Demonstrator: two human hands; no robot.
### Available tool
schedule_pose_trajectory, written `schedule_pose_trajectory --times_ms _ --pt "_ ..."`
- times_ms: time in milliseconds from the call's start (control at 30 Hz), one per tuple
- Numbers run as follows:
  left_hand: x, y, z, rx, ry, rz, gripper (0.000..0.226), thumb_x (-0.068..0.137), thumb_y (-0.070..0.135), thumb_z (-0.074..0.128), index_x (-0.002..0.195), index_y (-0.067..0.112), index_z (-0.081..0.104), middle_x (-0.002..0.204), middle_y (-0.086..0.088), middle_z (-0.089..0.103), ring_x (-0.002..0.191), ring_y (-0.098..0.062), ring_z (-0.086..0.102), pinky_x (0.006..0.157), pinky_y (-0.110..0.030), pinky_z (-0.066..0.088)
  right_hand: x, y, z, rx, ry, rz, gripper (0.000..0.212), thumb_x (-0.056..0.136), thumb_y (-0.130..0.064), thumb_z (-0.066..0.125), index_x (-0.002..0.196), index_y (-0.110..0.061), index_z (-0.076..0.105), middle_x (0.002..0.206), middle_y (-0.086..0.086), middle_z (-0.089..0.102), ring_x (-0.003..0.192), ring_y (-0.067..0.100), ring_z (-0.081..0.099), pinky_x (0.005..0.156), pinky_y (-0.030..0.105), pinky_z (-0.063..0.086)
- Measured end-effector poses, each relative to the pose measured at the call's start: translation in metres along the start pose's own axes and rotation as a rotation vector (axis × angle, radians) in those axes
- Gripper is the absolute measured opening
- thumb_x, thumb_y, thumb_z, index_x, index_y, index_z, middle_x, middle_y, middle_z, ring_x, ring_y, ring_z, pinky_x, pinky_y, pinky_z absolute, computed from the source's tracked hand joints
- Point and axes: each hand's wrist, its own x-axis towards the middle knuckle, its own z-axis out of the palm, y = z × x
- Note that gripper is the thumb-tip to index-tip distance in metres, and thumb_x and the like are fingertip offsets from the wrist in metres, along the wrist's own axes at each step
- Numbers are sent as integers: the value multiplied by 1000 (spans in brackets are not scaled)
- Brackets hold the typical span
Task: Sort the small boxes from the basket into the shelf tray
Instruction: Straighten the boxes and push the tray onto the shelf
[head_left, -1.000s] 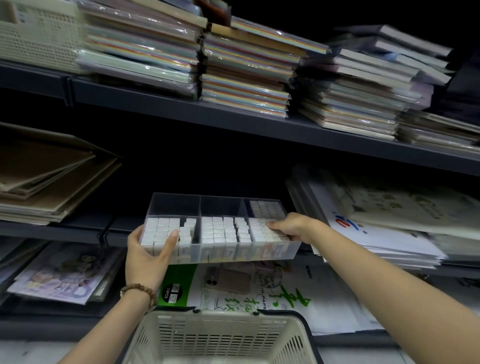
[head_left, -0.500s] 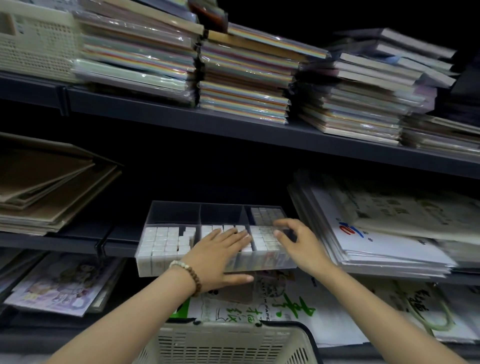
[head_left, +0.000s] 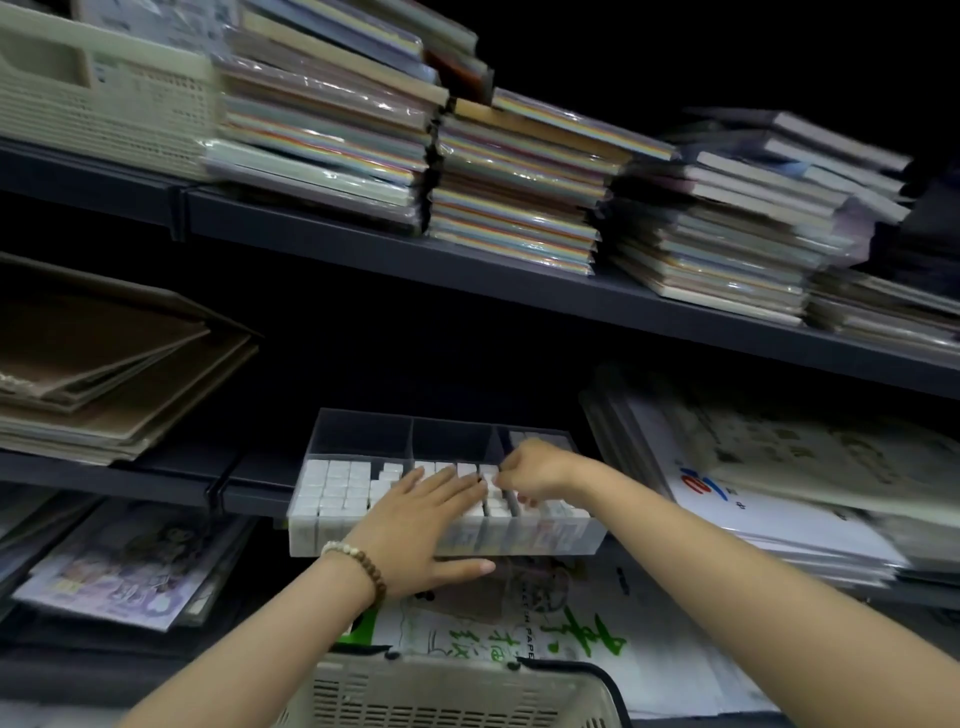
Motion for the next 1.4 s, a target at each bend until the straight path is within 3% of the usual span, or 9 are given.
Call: schedule_pose_trajectory --times_ms 133,200,300,467,700,867,1133,1267,1400 --pt "-26 -22 -8 -73 201 -111 86 75 82 5 146 36 -5 150 22 -8 139 0 -15 114 -26 -15 5 1 11 -168 -29 -9 29 97 -38 45 78 -16 50 100 10 53 105 20 47 75 28 42" --pt "-43 -34 -9 -115 292 -192 84 77 81 5 147 34 3 150 21 -2 140 1 -11 115 -25 -13 3 5 17 -222 -51 -13 43 97 -45 42 120 -10 53 148 14 26 141 26 21 107 34 30" --pt "-58 -40 -7 -104 296 -285 89 74 81 -1 147 31 1 151 18 -5 140 -1 -11 115 -26 -13 3 6 24 -243 -10 -36 69 95 -48 43 150 -14 20 157 12 -2 145 30 2 115 36 15" --pt "-58 -43 -7 -254 418 -391 98 73 79 29 148 21 5 155 6 6 143 -11 0 116 -29 1 6 -1 20 -197 -20 -29 68 93 -44 51 146 -7 29 141 5 33 141 29 24 113 37 27" --pt "-70 -50 11 -895 532 -575 122 52 66 67 147 35 -4 155 9 15 139 -7 18 110 -32 25 6 -20 5 -325 -135 39 62 92 -39 55 140 -5 37 141 9 44 130 25 43 97 30 39" --pt "-68 -49 16 -877 560 -566 118 55 67 66 146 38 -3 155 9 16 131 3 16 107 -31 27 5 -25 -6 -246 -218 84 70 91 -34 59 148 -11 25 155 3 25 138 23 33 107 29 33" --pt "-70 -47 13 -667 531 -535 107 66 66 57 149 23 5 155 -1 17 141 -15 17 113 -37 24 8 -17 1 -52 -163 121 57 96 -26 51 147 -11 28 151 5 32 134 24 39 109 32 36" --pt "-54 -30 -5 -39 469 -204 71 85 66 31 134 18 47 142 -5 44 136 -23 34 115 -44 19 9 -2 -4 196 -66 103 39 99 -17 44 136 -7 47 139 7 50 123 19 50 100 27 42" --pt "-14 -1 -5 -35 174 115 71 87 68 24 142 25 31 149 6 32 141 -14 20 112 -30 -7 5 9 -8 330 -100 70 37 99 -20 44 133 -7 50 134 7 55 123 17 51 103 29 41"
